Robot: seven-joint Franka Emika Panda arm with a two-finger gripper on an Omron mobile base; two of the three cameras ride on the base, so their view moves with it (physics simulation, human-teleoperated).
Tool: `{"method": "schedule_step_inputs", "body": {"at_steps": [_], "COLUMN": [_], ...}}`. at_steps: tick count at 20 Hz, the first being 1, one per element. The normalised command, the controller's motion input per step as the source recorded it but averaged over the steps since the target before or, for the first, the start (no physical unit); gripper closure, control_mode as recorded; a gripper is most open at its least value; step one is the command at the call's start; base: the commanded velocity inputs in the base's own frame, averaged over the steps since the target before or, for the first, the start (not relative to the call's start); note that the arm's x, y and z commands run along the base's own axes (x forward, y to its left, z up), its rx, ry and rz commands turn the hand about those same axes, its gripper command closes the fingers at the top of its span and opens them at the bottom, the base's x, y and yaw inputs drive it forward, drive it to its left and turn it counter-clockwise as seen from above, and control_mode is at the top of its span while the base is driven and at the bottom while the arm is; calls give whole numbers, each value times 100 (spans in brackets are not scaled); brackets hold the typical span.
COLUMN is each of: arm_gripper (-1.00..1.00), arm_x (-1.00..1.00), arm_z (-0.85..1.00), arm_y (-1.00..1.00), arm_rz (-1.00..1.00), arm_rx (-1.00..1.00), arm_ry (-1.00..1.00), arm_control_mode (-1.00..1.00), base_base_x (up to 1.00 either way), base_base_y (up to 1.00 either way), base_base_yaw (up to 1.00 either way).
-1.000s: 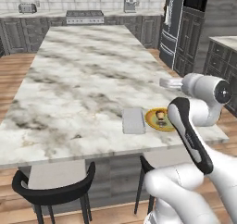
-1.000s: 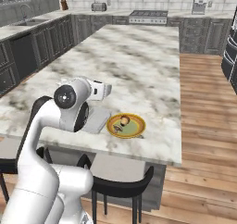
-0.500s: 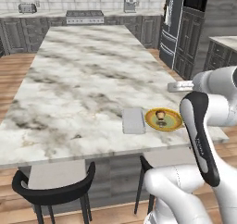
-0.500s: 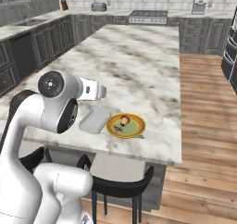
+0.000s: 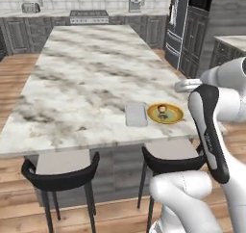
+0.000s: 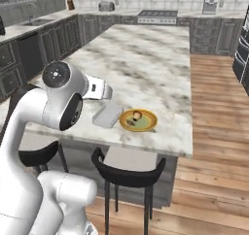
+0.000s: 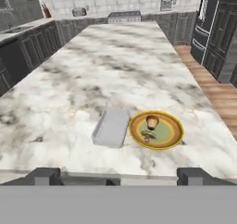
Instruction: Retrieve the tupperware and aluminum foil from the cabinet and place them on the dining counter near the plate with mushrooms to prepare for storing leftovers.
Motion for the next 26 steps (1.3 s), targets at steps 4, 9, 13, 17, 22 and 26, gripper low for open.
{"method": "schedule_step_inputs", "body": {"at_steps": [4, 9, 13, 17, 22, 26], "arm_gripper": [-100, -100, -100, -100, -100, -100], "arm_x": [0, 0, 0, 0, 0, 0], "arm_z": [0, 0, 0, 0, 0, 0], "arm_y": [0, 0, 0, 0, 0, 0], "arm_rz": [0, 0, 0, 0, 0, 0], "arm_rx": [0, 0, 0, 0, 0, 0], "arm_ry": [0, 0, 0, 0, 0, 0], "arm_control_mode": [100, 100, 100, 100, 100, 100], "base_base_x": [-69, 24, 85, 100, 92, 55], "base_base_y": [99, 100, 100, 100, 100, 100], "base_base_yaw": [26, 31, 12, 3, 0, 0]}}
